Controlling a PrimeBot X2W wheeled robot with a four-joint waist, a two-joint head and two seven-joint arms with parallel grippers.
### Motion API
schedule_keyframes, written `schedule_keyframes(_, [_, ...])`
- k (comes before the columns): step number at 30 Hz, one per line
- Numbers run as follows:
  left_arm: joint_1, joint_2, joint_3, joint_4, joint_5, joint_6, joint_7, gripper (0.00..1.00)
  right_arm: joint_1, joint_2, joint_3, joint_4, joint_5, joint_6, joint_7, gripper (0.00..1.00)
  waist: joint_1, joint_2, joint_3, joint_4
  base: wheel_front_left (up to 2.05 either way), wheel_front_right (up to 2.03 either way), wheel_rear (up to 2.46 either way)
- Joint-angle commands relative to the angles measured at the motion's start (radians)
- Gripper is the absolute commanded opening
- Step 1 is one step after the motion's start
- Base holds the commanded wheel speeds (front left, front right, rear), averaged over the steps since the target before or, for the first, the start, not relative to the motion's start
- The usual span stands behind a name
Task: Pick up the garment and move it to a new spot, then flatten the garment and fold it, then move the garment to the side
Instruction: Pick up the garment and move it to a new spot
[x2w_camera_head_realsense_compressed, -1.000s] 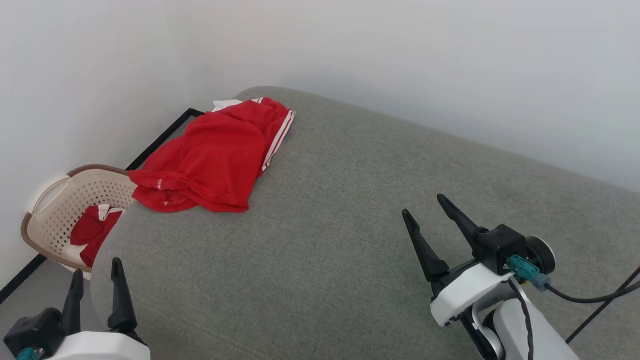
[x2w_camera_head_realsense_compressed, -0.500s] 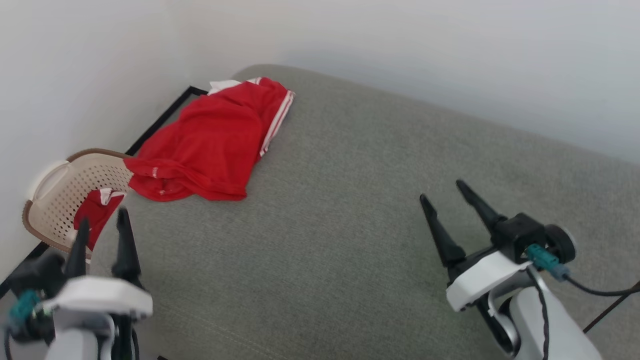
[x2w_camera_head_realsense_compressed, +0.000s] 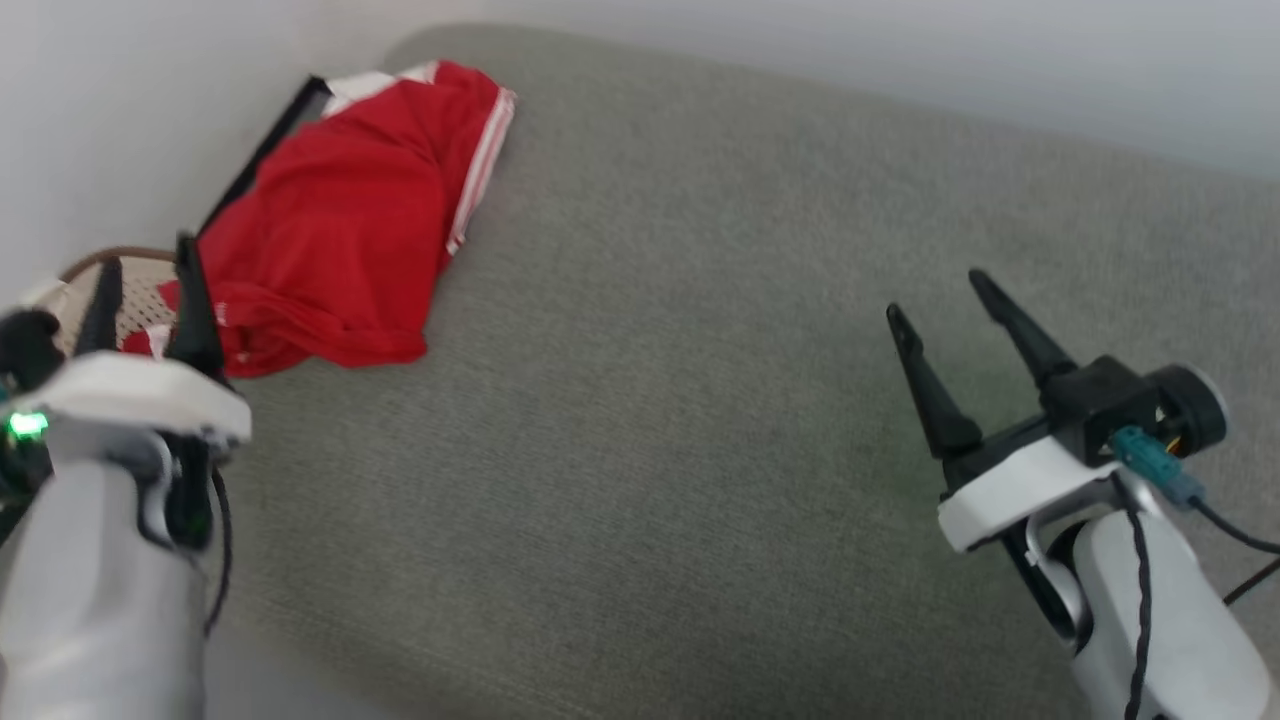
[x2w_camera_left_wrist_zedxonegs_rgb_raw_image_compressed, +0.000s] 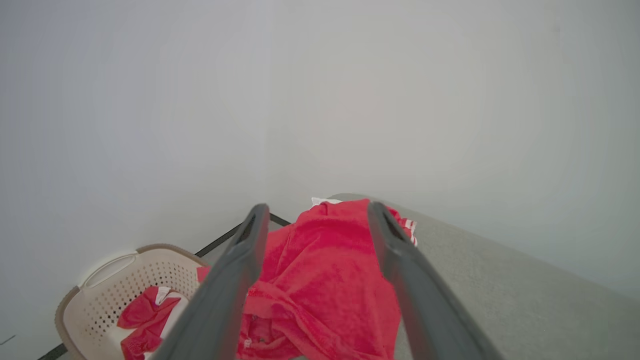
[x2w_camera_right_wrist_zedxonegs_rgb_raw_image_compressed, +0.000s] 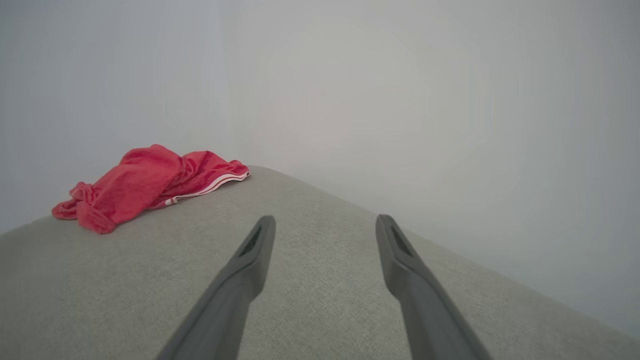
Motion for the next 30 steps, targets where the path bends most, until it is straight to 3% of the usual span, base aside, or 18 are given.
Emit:
schedule_keyframes(1, [-0.049,0.011,-0.005,0.036,-0.017,-0.007,-0.004,1.0,-0.014,-0.005,-0.001,-0.02,-0.007,0.0,0.011,1.0,0.0,0.0,0.05,-0.025,0.0,0.0,0.0])
schedule_keyframes(11, [-0.32,0.073,-0.05,0.32,-0.062,-0.014,0.046,1.0,-0.066,-0.041,-0.008,-0.152,-0.04,0.0,0.083,1.0,0.0,0.0,0.214,-0.085,0.0,0.0,0.0])
schedule_keyframes(17, [-0.436,0.104,-0.072,0.474,-0.089,-0.015,0.129,1.0,-0.088,-0.054,-0.013,-0.219,-0.056,0.0,0.116,1.0,0.0,0.0,0.294,-0.116,0.0,0.0,0.0])
schedule_keyframes(23, [-0.501,0.128,-0.08,0.57,-0.109,-0.015,0.255,1.0,-0.094,-0.06,-0.01,-0.26,-0.063,0.0,0.139,1.0,0.0,0.0,0.335,-0.14,0.0,0.0,0.0])
schedule_keyframes(30, [-0.544,0.153,-0.087,0.616,-0.132,0.011,0.509,1.0,-0.094,-0.073,-0.014,-0.33,-0.07,0.0,0.177,1.0,0.0,0.0,0.389,-0.169,0.0,0.0,0.0])
